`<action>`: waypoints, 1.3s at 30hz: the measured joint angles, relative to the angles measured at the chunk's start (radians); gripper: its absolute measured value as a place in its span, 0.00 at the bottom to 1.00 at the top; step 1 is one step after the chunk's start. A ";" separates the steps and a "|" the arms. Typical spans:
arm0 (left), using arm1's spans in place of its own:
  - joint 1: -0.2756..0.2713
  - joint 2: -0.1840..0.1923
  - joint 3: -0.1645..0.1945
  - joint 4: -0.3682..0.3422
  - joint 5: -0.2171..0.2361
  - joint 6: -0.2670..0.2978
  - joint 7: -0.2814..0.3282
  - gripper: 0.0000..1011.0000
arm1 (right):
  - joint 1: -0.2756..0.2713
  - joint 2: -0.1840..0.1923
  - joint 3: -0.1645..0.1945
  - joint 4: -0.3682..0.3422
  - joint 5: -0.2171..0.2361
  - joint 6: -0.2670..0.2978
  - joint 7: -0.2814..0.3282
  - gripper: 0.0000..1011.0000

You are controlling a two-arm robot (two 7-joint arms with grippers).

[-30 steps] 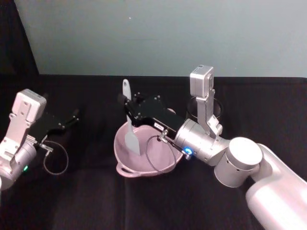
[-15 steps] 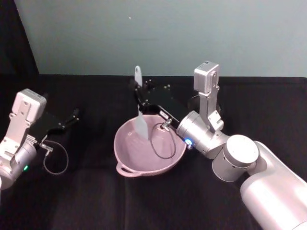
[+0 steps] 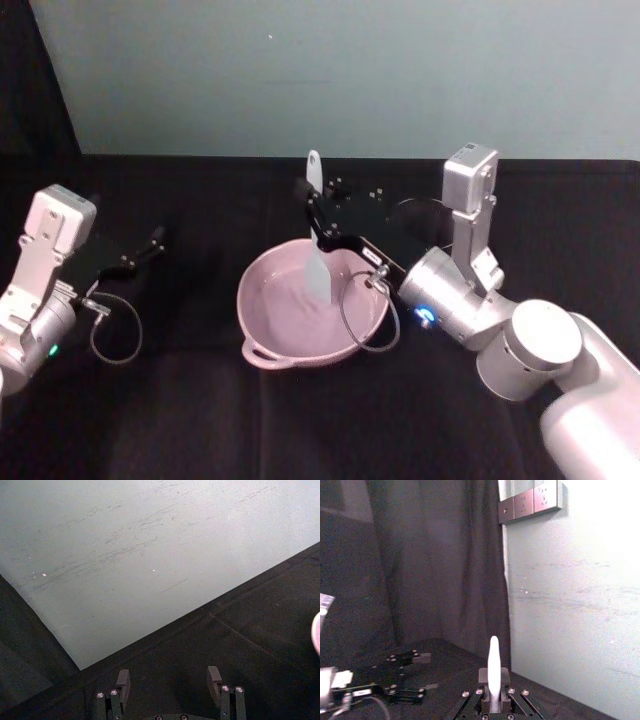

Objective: Use the one hand to pick up the spoon and stir the clear water in the bowl.

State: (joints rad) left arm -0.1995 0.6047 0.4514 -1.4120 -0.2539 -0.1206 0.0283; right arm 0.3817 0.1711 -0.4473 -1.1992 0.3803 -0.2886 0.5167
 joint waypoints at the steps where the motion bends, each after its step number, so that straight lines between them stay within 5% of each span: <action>1: 0.000 0.000 0.000 0.000 0.000 0.000 0.000 1.00 | -0.012 0.008 0.003 -0.021 0.013 0.018 0.011 0.11; 19: 0.000 0.000 0.000 0.000 0.000 0.000 0.000 1.00 | -0.057 0.082 0.063 -0.182 0.180 0.144 0.043 0.11; 39: 0.000 0.000 0.000 0.000 0.000 0.000 0.000 1.00 | -0.044 0.125 0.130 -0.266 0.362 0.265 -0.038 0.11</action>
State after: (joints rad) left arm -0.1995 0.6047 0.4513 -1.4120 -0.2539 -0.1205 0.0283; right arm 0.3381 0.2964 -0.3169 -1.4657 0.7421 -0.0240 0.4789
